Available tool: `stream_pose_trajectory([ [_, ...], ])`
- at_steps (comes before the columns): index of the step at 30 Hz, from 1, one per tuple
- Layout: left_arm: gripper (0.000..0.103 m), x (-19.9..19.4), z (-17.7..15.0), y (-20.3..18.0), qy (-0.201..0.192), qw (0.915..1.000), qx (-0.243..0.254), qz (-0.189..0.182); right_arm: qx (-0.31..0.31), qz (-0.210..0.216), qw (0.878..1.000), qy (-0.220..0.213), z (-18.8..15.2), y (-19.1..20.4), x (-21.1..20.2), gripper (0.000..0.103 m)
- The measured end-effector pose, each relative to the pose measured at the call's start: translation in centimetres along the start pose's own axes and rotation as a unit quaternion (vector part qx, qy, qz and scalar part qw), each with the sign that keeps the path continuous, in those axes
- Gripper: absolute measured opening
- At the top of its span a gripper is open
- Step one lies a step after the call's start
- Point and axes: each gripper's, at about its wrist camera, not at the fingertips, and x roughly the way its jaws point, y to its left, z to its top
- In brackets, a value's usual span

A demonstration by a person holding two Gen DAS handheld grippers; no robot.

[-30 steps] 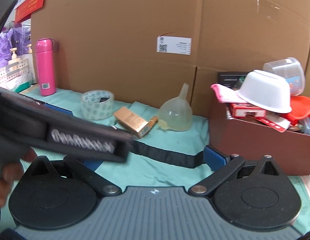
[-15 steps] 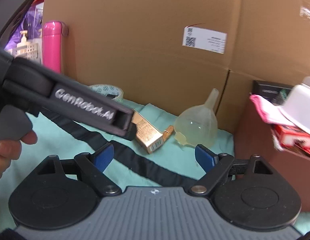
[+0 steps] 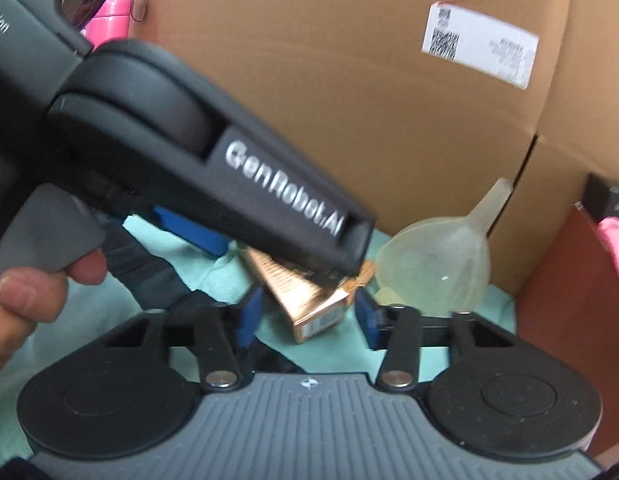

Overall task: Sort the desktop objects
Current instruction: 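Close the left gripper on the small tan box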

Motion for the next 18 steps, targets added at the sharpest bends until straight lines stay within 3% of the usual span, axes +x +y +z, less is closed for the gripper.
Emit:
stream_pose_trajectory([
  [6, 0.047, -0.6, -0.3, -0.8, 0.004, 0.9998, 0.01, -0.015, 0.021, 0.014, 1.0, 0.017, -0.6, 0.2, -1.8, 0.03],
  [11, 0.034, -2.1, -1.9, -2.1, 0.031, 0.9982, 0.035, -0.037, 0.061, 0.009, 0.997, 0.041, -2.0, 0.1, -4.7, 0.03],
  [15, 0.032, -3.0, -3.4, -3.3, 0.035, 0.9969, 0.056, -0.044, 0.084, 0.011, 0.995, 0.043, -3.6, -0.1, -7.2, 0.03],
  [18, 0.054, -2.6, -3.5, -4.1, 0.031, 0.9963, 0.072, -0.035, 0.09, 0.004, 0.995, 0.037, -4.0, 0.1, -7.7, 0.032],
])
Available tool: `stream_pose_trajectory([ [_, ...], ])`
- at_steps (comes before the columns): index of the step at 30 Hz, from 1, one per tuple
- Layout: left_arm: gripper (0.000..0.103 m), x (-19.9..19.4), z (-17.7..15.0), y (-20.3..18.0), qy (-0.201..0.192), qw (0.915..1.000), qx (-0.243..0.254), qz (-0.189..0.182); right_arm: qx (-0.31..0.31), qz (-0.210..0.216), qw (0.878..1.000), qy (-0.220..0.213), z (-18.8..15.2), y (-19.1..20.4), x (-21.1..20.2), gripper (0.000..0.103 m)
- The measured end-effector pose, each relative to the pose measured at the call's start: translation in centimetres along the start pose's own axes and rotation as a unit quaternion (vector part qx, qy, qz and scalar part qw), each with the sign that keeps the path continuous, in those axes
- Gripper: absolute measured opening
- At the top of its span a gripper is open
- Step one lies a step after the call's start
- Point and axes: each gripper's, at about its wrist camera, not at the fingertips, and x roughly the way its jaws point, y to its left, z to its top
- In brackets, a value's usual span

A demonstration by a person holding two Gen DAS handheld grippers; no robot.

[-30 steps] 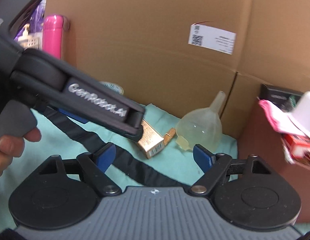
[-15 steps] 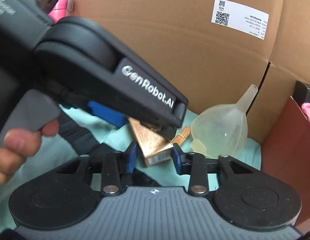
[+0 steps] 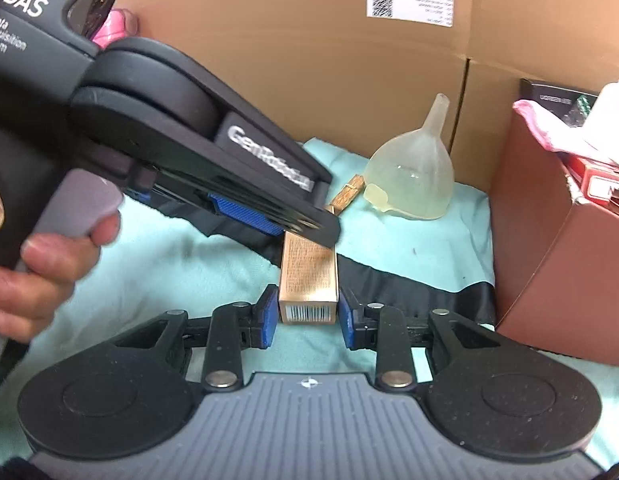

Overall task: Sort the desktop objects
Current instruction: 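Close the left gripper on the small tan box, then carry the tan box with the left gripper and release it into the brown box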

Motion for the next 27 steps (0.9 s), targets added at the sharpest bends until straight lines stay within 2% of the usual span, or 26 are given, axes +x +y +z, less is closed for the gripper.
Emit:
stream_pose_trajectory([
  [1, 0.062, 0.2, 0.0, -0.2, 0.003, 1.0, 0.005, 0.005, 0.0, 0.0, 1.0, 0.001, 0.0, -0.1, 0.0, 0.033],
  [3, 0.063, 0.7, -0.2, -0.6, 0.01, 0.9998, 0.014, 0.011, -0.003, -0.002, 1.0, -0.002, 0.7, -0.5, 0.8, 0.036],
  [4, 0.063, 0.9, -0.3, -0.5, 0.014, 0.9998, 0.012, 0.013, -0.004, -0.004, 1.0, -0.002, 0.9, -0.6, 1.2, 0.04],
  [6, 0.059, 1.2, -0.5, -0.3, 0.012, 0.9998, 0.012, 0.013, -0.003, -0.01, 1.0, 0.0, 0.6, -0.3, 1.5, 0.04],
  [7, 0.056, 1.2, -0.6, -0.3, 0.01, 0.9997, 0.014, 0.014, -0.003, -0.01, 1.0, 0.003, 0.5, -0.3, 1.8, 0.039],
  [8, 0.053, 1.1, -0.6, -0.4, 0.012, 0.9997, 0.016, 0.013, 0.0, -0.007, 1.0, 0.003, 0.5, -0.3, 1.9, 0.033],
  [13, 0.05, 0.4, -1.0, -1.7, 0.009, 0.9995, 0.025, 0.014, 0.003, -0.007, 1.0, -0.004, 0.5, -0.5, 1.0, 0.032],
  [17, 0.05, -1.6, -0.9, -3.8, -0.017, 0.9988, 0.045, 0.008, 0.011, -0.018, 0.999, -0.036, 0.5, -1.1, -1.7, 0.032],
  [21, 0.05, -4.0, 0.1, -7.6, -0.059, 0.9951, 0.079, -0.009, 0.011, -0.059, 0.994, -0.086, 1.0, -2.2, -5.6, 0.032],
  [27, 0.049, -6.2, 1.8, -15.1, -0.111, 0.9813, 0.148, -0.053, 0.036, -0.134, 0.978, -0.155, 1.2, -6.0, -11.7, 0.032],
])
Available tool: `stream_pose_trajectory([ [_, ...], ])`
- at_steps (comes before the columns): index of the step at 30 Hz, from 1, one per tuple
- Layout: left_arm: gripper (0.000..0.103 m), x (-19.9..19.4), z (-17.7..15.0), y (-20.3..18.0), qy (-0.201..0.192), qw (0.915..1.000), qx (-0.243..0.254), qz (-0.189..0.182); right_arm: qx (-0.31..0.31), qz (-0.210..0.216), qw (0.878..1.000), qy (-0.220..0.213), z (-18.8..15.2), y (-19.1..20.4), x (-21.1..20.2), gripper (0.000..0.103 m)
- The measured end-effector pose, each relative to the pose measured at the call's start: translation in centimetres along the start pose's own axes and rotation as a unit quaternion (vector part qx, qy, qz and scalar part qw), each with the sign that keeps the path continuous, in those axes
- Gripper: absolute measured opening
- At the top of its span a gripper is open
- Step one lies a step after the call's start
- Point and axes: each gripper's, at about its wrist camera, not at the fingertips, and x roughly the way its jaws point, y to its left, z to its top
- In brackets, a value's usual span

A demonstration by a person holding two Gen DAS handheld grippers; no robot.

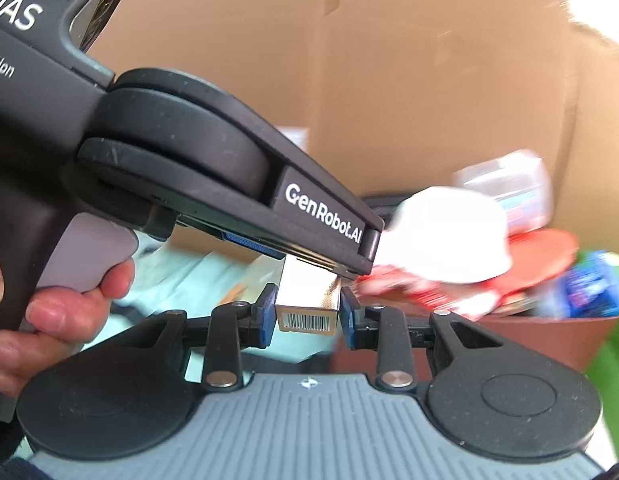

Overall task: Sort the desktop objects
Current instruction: 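Carry the tan box with the left gripper and release it into the brown box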

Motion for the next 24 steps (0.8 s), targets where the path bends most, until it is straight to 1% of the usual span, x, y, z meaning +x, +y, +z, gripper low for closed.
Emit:
stream_pose_trajectory([
  [3, 0.049, 0.8, 1.9, -3.5, -0.022, 0.9986, 0.044, -0.02, 0.009, -0.039, 0.999, -0.023, 0.9, -2.8, -1.3, 0.032],
  [5, 0.049, 1.7, 3.0, -5.3, -0.029, 0.9969, 0.062, -0.037, 0.018, -0.061, 0.997, -0.032, 1.2, -4.9, -1.7, 0.032],
  [8, 0.049, 3.7, 4.4, -6.8, -0.027, 0.9948, 0.068, -0.071, 0.031, -0.089, 0.995, -0.04, 1.7, -7.8, -1.7, 0.032],
  [11, 0.049, 5.9, 5.6, -7.8, -0.019, 0.9928, 0.072, -0.094, 0.044, -0.106, 0.993, -0.042, 1.9, -10.3, -0.9, 0.032],
  [14, 0.049, 7.9, 6.5, -8.5, -0.015, 0.992, 0.078, -0.098, 0.046, -0.116, 0.991, -0.042, 2.1, -11.9, 0.2, 0.032],
  [16, 0.049, 9.1, 6.8, -8.7, -0.013, 0.9916, 0.083, -0.098, 0.052, -0.115, 0.991, -0.041, 2.1, -13.0, 1.2, 0.032],
  [20, 0.049, 10.8, 7.4, -8.5, -0.008, 0.992, 0.088, -0.09, 0.061, -0.109, 0.991, -0.042, 2.3, -13.9, 3.0, 0.032],
  [24, 0.048, 11.8, 7.7, -8.2, -0.006, 0.9922, 0.095, -0.081, 0.06, -0.107, 0.992, -0.037, 2.0, -13.6, 3.8, 0.031],
])
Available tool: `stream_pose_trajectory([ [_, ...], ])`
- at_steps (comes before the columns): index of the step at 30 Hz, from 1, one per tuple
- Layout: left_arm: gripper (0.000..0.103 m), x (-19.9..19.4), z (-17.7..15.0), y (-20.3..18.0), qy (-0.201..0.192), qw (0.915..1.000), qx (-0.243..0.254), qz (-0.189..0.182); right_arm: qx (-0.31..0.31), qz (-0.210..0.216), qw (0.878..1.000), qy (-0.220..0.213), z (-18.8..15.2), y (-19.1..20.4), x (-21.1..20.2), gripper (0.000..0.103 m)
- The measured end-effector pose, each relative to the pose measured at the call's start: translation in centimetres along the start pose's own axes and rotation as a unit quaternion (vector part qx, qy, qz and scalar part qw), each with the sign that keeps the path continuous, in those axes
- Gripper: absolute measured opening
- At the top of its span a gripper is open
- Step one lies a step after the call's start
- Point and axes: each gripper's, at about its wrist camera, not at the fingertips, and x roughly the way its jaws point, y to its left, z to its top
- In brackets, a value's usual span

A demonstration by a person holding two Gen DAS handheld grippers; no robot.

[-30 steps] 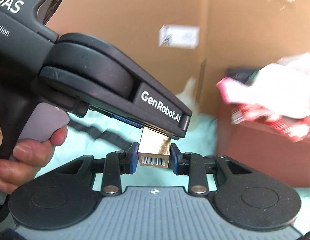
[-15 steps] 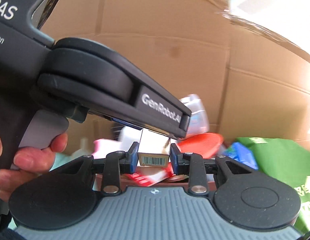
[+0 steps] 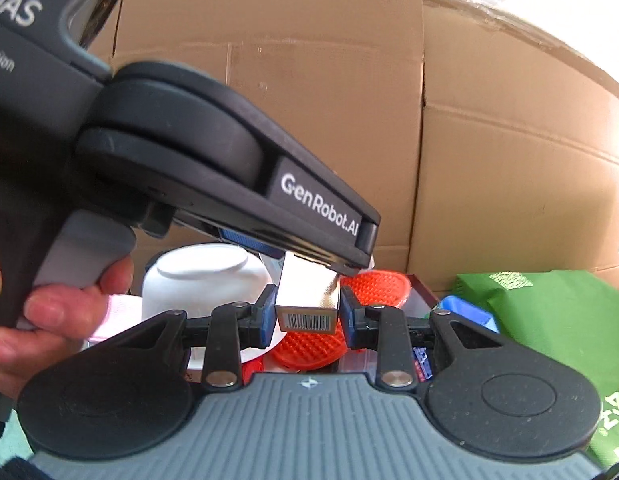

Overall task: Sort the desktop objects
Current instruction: 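Carry the tan box with the left gripper and release it into the brown box, then move the left gripper back to the clear tape roll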

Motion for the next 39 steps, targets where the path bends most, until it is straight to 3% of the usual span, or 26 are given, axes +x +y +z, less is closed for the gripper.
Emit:
stream_pose_trajectory([
  [3, 0.049, -0.4, 0.1, 0.8, -0.017, 0.9998, -0.011, 0.001, 0.01, -0.008, 1.0, 0.011, -0.4, 0.0, 0.9, 0.03],
  [5, 0.057, -0.7, 0.3, 1.1, -0.024, 0.9996, -0.017, -0.004, 0.005, -0.009, 1.0, 0.01, -0.6, 0.0, 1.2, 0.03],
  [9, 0.062, -0.9, 0.1, 0.8, -0.023, 0.9997, -0.007, -0.01, -0.012, -0.013, 1.0, 0.01, -0.8, 0.5, 1.6, 0.031],
  [11, 0.068, -1.0, -0.2, 0.8, -0.026, 0.9996, -0.005, -0.013, -0.015, -0.014, 1.0, 0.009, -0.8, 0.7, 1.3, 0.035],
  [21, 0.081, -1.1, -0.6, 0.6, -0.023, 0.9996, -0.005, -0.013, -0.02, -0.008, 1.0, 0.006, -1.0, 1.5, 0.5, 0.047],
  [25, 0.082, -1.5, -0.6, 0.5, -0.029, 0.9994, 0.001, -0.019, -0.02, -0.016, 1.0, -0.005, -1.0, 1.8, -0.2, 0.058],
  [31, 0.083, -2.5, -0.7, 0.4, -0.035, 0.9992, -0.005, -0.017, -0.006, -0.031, 0.999, -0.014, -0.9, 0.9, -1.2, 0.061],
  [33, 0.084, -2.9, -0.9, 0.2, -0.034, 0.9993, -0.004, -0.013, -0.003, -0.037, 0.999, -0.012, -0.9, 1.0, -1.7, 0.066],
  [35, 0.088, -3.5, -1.3, -0.2, -0.032, 0.9995, -0.001, -0.002, 0.001, -0.041, 0.999, -0.013, -0.8, 1.2, -2.5, 0.083],
  [37, 0.091, -4.2, -1.8, -0.7, -0.027, 0.9995, 0.004, 0.014, 0.004, -0.043, 0.999, -0.02, -0.8, 1.3, -3.3, 0.093],
  [39, 0.092, -5.0, -2.5, -1.1, -0.018, 0.9993, 0.005, 0.033, 0.003, -0.041, 0.999, -0.023, -0.6, 1.4, -4.1, 0.094],
])
